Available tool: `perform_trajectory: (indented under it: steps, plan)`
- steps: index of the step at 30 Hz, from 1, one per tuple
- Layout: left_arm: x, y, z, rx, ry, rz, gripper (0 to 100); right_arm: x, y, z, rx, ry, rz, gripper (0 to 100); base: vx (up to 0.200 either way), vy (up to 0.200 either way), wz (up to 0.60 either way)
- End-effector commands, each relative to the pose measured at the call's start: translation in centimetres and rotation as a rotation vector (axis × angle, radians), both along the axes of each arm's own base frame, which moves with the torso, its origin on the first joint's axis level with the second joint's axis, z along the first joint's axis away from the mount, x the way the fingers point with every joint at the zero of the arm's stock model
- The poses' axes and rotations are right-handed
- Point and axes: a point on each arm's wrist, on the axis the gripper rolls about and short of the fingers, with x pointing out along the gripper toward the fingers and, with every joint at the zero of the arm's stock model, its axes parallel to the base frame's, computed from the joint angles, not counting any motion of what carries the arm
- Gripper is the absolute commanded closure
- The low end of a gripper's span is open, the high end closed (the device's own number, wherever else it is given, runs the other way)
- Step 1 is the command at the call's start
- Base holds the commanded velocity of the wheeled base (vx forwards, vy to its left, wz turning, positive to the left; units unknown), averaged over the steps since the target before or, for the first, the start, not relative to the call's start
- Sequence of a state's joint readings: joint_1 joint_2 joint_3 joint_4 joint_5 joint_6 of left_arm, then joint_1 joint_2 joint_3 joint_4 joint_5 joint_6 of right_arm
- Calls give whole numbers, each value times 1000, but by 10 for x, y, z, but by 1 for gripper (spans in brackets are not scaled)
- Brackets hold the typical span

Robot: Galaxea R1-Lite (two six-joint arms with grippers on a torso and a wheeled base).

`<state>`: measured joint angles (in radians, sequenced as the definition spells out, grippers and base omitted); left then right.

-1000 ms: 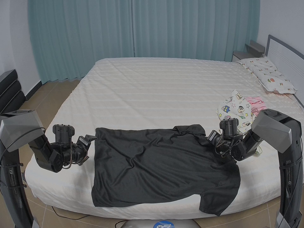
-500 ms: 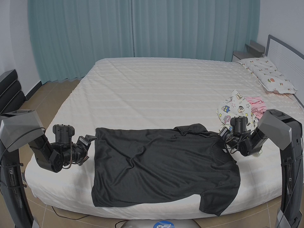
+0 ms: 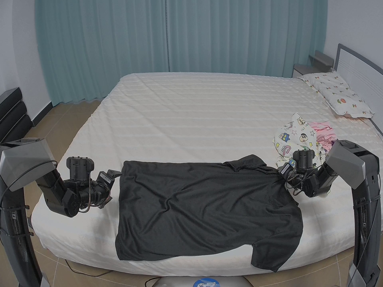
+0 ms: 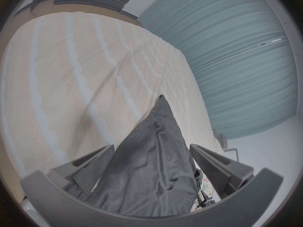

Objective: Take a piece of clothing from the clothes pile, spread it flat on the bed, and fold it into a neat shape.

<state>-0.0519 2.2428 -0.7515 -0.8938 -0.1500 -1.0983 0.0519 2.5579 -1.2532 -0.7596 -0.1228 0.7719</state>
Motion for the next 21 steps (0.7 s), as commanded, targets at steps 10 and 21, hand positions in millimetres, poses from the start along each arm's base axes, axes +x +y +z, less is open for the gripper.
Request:
perform_trajectory:
  steps: [10, 21]
  plan:
    - [0, 0, 0, -10, 1, 4, 0, 1, 43, 86, 72, -135, 114, 0, 0, 0, 0]
    - [2, 0, 4, -64, -38, 26, 0, 6, 123, 51, 95, -9, 287, 0, 0, 0, 0]
